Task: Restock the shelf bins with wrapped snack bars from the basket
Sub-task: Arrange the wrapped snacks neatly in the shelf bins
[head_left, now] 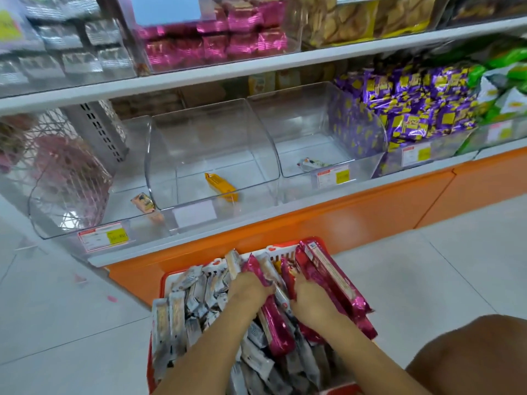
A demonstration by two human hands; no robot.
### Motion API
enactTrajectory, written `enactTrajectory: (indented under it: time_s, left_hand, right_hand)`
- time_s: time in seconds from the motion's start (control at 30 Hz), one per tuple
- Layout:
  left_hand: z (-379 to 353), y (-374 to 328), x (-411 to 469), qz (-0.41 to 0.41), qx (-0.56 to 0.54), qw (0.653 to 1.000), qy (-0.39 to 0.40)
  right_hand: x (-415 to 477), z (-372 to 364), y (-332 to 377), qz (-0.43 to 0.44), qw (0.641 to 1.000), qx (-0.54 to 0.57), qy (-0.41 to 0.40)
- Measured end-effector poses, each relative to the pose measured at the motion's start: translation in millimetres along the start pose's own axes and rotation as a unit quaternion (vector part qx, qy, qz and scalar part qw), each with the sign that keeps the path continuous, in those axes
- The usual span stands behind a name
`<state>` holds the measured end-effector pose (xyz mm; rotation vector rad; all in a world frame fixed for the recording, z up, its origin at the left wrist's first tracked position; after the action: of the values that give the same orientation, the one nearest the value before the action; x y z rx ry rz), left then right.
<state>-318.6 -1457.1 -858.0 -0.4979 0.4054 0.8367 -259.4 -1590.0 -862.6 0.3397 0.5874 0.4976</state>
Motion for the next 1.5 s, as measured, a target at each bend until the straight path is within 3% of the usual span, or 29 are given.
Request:
enactTrajectory:
  time_s: [0.1,0.2,0.33,0.5,0.6,0.7,0.87,1.03,1.23,1.5]
  left_hand:
    - [3.1,1.9,-0.9,0.024,-0.012,0.999,0.023]
    - [0.6,8.0,0.2,0.029,-0.136,0.987,0.080]
    - [3.1,21.0,-13.6,0.023,-0.387,0.906,0.168]
    - [13.3,26.4,-24.9,0.013,-0.557,0.801,0.219]
    - [21.1,27.0,-29.2,-0.007,-0.580,0.781,0.232]
    - [26.6,26.6,-34.7,-0.025,-0.578,0.777,0.247]
    - [28.2,6.4,-48.4,-0.104,-0.599,0.735,0.300]
    - [35.2,-14.8,-55.5,-0.166,-0.636,0.686,0.313]
    - [59.0,-24.8,-63.0,-0.199,-0.653,0.688,0.247]
    - [101.5,-45.9,-88.4,-0.232,-0.667,0.684,0.184]
  right_hand:
    - [5.2,-4.2,-6.0,-0.057,0.998,0.005,-0.005]
    - [6.2,-4.2,-5.7,-0.063,0.997,-0.053,-0.006]
    - [4.8,-8.7,-4.8,-0.072,0.996,-0.055,0.003]
    - [-1.6,2.5,-0.2,-0.052,0.994,0.090,0.011]
    - [-8.8,17.1,5.0,-0.040,0.974,0.222,0.020]
    - [-21.1,42.8,15.7,0.000,0.961,0.276,0.005]
    - [-53.6,72.5,27.0,0.115,0.945,0.297,-0.074]
    - [-69.0,83.9,26.2,0.163,0.931,0.294,-0.142]
    - [-88.9,106.6,34.3,0.207,0.918,0.294,-0.166]
    - [-110.6,137.8,47.3,0.255,0.871,0.345,-0.239]
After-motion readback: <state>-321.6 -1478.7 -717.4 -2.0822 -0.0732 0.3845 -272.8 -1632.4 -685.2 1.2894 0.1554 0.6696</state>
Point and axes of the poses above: each hand's wrist, its own x-axis towards the middle knuckle, its own z-axis out of the back of the hand, y = z × x, the point moved 7 cm from there along x, towards the middle knuckle, and after that the axes turned 2 degrees about x, right-handed, at the moved point
